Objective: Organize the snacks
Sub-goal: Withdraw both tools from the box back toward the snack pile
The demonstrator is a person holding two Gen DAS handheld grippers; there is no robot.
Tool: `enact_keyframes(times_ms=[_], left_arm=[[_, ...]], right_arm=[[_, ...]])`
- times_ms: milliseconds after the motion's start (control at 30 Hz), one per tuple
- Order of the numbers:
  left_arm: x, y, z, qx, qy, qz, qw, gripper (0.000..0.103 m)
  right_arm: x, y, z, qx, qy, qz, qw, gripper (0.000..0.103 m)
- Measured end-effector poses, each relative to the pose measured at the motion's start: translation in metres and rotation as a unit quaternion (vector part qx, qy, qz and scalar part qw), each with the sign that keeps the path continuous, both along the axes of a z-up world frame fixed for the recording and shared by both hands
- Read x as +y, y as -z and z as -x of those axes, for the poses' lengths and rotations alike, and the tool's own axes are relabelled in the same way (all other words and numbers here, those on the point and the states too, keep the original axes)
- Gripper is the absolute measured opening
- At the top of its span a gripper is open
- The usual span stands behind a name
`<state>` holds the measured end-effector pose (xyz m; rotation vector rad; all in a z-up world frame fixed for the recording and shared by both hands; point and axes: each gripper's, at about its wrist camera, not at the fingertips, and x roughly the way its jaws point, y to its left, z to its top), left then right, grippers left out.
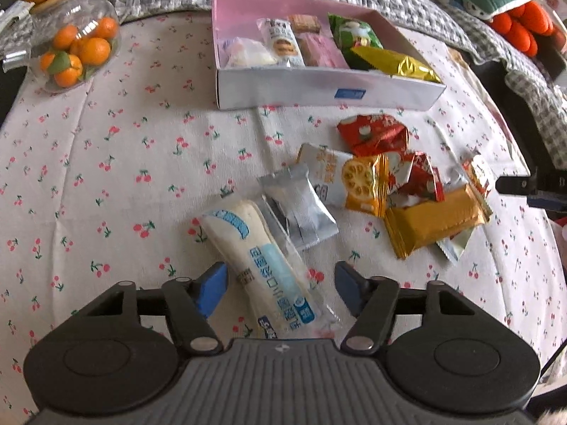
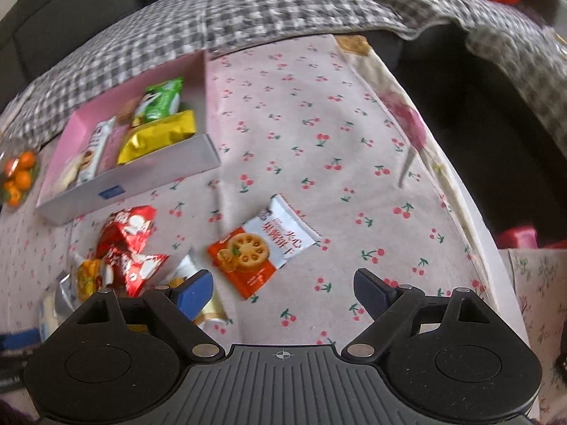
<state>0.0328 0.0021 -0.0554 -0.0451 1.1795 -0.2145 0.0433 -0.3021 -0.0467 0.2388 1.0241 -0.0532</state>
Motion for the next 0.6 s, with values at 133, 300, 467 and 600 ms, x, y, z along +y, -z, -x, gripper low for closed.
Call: enact_keyframes(times_ms=[133,300,467,600], left_arm=[[0.007,0.003,0.002,0.008,0.0,0.008,0.9999,0.049],[0.016,0.003,0.003,0.007,0.0,0.007,1.0,0.041],[0.023,0.001,0.004,-0.009,-0.003,-0.013,0.9999,0.04],[0.021,0.001,0.005,-0.022,0.016,-0.026,0.9993,0.055]], right_arm=[[0.002,0.004,-0.006,-0.004,0.014,-0.002,1.0,0.089],[0.014,0.009,-0.022,-0.019,0.02,0.027,0.999,0.089],[0.02,0.015,-0.034,-0.032,0.031,0.056,0.997,0.089],[0.024,0.024,-0.039,-0.02,0.022,0.081,0.996,0.089]])
